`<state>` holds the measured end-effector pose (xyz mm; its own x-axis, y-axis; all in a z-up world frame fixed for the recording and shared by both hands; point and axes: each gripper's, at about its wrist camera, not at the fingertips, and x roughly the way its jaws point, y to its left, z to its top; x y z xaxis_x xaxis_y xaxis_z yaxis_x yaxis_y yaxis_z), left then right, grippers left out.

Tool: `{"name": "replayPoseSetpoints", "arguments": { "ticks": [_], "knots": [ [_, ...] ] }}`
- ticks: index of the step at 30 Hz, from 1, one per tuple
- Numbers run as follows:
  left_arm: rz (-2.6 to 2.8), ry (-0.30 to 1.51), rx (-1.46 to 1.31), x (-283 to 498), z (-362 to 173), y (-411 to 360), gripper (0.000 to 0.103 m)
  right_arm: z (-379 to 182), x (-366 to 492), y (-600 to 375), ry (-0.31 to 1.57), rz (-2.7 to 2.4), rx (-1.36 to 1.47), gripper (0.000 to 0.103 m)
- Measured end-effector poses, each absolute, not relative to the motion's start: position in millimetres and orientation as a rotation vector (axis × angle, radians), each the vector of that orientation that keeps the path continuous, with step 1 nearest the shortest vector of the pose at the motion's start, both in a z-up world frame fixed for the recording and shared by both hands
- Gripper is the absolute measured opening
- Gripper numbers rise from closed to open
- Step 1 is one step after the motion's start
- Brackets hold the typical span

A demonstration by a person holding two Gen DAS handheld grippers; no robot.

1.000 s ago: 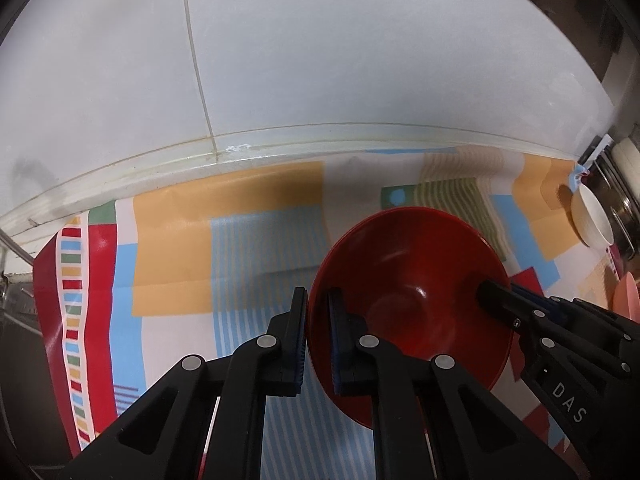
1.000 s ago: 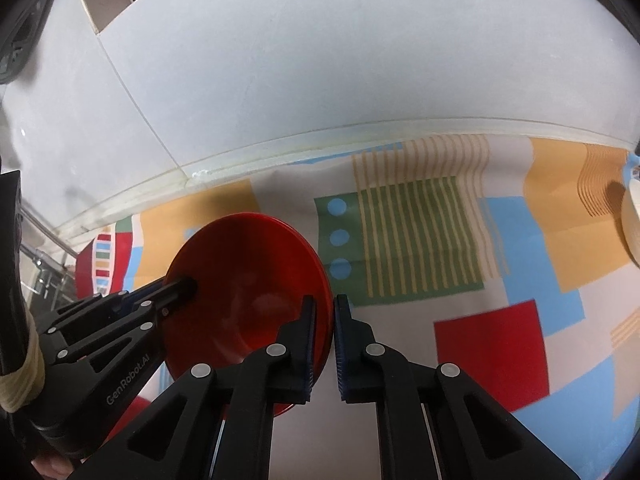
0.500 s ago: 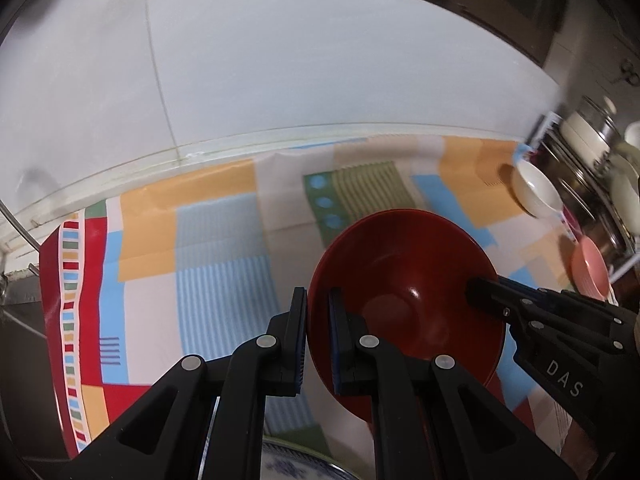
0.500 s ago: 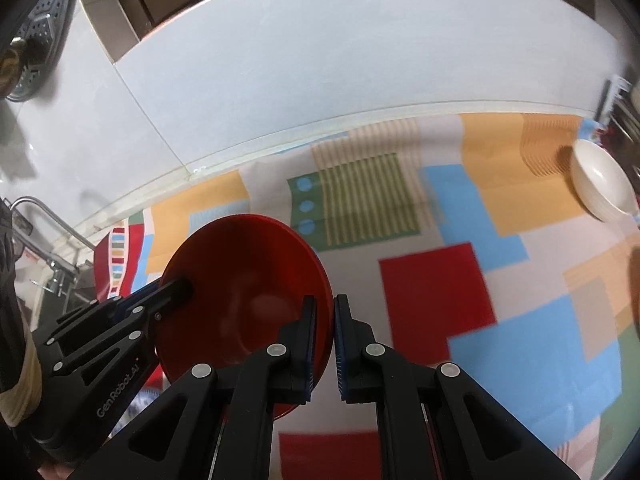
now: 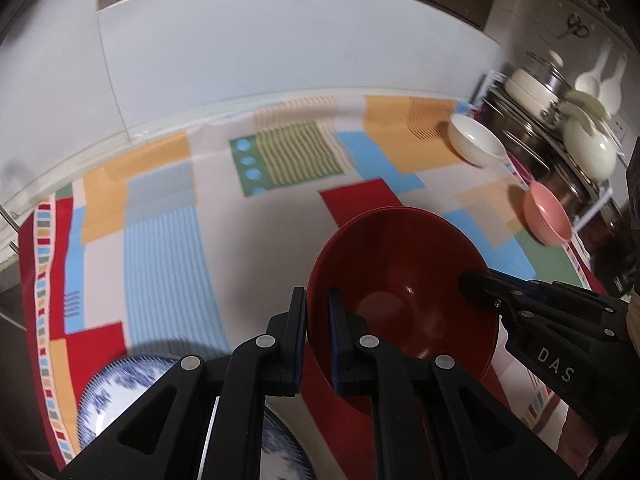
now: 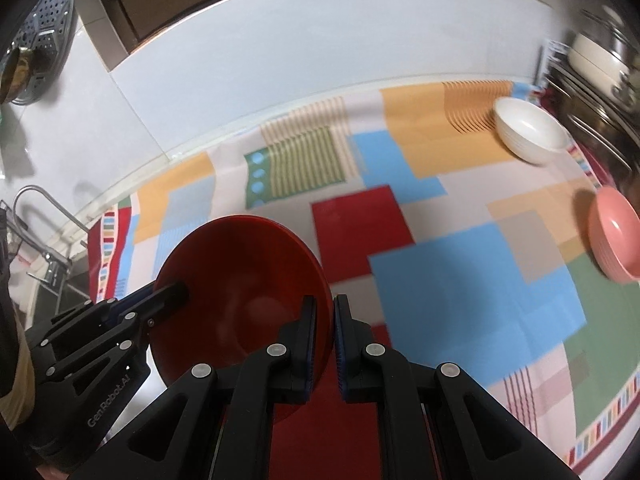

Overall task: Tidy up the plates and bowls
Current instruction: 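Carry the red bowl beside the plate stack, lower it and open both grippers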

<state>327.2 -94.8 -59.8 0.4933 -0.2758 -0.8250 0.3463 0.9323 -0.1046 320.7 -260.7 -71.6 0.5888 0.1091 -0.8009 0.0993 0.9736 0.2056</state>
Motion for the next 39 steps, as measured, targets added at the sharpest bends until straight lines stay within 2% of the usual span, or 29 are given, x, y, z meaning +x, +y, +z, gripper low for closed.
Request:
{"name": "replayPoseSetpoints", "arguments": {
  "ticks": [17, 39],
  "knots": [
    [-0.451, 1.087, 0.103, 290, -91, -135, 0.012, -105, 261, -304, 1.026, -0.071, 0.267, 0.01],
    [-0.447, 1.125, 0.066, 288, -102, -140, 0.015, -119, 255, -314, 1.061, -0.053, 0.266, 0.01]
  ]
}}
